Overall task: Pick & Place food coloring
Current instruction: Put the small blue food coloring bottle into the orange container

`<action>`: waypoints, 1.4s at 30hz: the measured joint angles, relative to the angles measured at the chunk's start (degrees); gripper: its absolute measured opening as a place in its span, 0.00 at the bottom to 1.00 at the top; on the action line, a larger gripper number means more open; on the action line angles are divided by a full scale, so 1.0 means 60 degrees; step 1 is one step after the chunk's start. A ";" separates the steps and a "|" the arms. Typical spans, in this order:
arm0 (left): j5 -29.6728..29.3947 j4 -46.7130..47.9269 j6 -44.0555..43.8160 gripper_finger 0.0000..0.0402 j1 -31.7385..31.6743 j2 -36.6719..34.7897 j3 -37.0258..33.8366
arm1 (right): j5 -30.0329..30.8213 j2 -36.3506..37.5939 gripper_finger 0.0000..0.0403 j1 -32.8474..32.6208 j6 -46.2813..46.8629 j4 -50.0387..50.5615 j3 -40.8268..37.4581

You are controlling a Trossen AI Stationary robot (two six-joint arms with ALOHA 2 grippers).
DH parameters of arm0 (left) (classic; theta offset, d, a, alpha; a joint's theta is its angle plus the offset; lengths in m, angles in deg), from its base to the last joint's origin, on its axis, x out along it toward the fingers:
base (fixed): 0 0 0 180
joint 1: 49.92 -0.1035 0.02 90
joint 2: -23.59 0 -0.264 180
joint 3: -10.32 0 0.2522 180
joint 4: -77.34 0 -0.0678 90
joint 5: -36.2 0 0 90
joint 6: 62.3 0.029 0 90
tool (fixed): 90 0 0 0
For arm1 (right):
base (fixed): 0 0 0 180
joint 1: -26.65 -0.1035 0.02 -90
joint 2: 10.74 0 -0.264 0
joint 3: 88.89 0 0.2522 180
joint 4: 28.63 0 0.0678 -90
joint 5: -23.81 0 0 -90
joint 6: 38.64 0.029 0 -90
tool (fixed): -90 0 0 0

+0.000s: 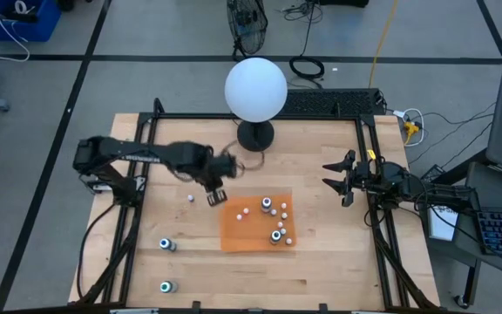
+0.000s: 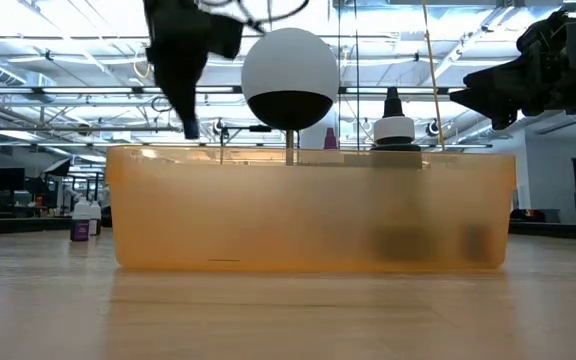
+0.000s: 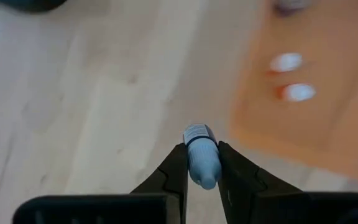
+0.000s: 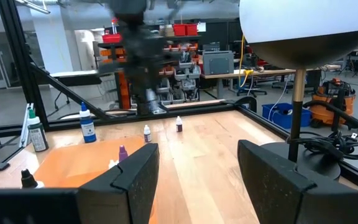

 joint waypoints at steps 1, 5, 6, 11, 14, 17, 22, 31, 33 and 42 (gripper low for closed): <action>-0.0098 -0.0021 -0.0150 0.15 0.0320 0.0165 0.0214 | 0.0002 0.0000 0.52 0.0003 0.0000 0.0002 -0.0002; -0.0332 -0.0181 -0.0441 0.15 0.1186 0.0749 0.0758 | 0.0000 0.0000 0.52 0.0000 0.0000 0.0007 -0.0002; -0.0331 -0.0257 -0.0535 0.15 0.1314 0.0910 0.0767 | 0.0000 0.0000 0.52 0.0003 -0.0003 0.0018 -0.0003; -0.0326 -0.0239 -0.1101 0.15 0.1715 0.1835 0.0763 | 0.0000 0.0000 0.52 0.0003 0.0000 0.0007 -0.0004; -0.0167 -0.0301 -0.1171 0.15 0.1842 0.2368 0.0763 | 0.0000 0.0000 0.52 0.0000 -0.0003 0.0006 0.0000; 0.0154 -0.0313 -0.1166 0.15 0.1893 0.2850 0.0756 | 0.0000 0.0000 0.52 0.0001 0.0000 0.0004 0.0000; 0.0482 -0.0706 -0.1073 0.15 0.1893 0.3458 0.0749 | 0.0001 0.0000 0.52 0.0002 -0.0002 0.0000 0.0000; 0.0740 -0.1340 -0.0964 0.15 0.1893 0.3644 0.0749 | 0.0000 0.0000 0.52 0.0001 -0.0002 -0.0002 -0.0002; 0.0689 -0.1322 -0.0967 0.15 0.1890 0.3647 0.0746 | 0.0001 0.0000 0.52 0.0003 -0.0003 -0.0003 -0.0001; 0.0679 -0.1384 -0.1246 0.31 0.1867 0.3647 0.0581 | 0.0000 0.0000 0.52 0.0001 0.0000 -0.0002 0.0000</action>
